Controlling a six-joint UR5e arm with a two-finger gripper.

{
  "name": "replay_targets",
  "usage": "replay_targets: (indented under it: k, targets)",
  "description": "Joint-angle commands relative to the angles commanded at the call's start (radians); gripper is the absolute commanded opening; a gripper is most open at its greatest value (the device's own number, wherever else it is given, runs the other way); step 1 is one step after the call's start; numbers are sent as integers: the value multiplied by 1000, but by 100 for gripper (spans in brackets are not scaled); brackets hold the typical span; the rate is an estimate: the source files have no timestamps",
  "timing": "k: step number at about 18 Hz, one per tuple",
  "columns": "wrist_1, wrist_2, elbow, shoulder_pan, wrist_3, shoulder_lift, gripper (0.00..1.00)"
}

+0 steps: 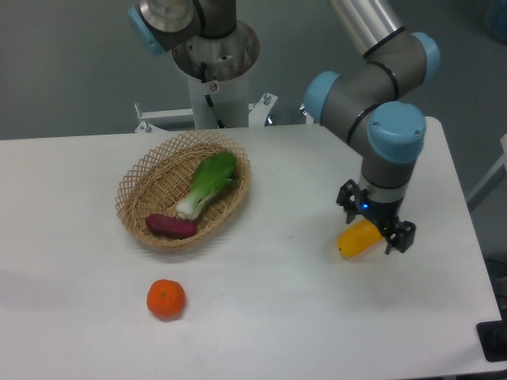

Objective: Pick up the sweet potato from the basket
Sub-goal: 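Move the open gripper from beside the yellow mango over the basket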

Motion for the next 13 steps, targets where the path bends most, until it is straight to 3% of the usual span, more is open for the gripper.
replay_targets:
  k: [6,13]
  targets:
    - [3,-15,-80,-97,-23,77,100]
    - [18,-15,-190,-291,-75,120,100]
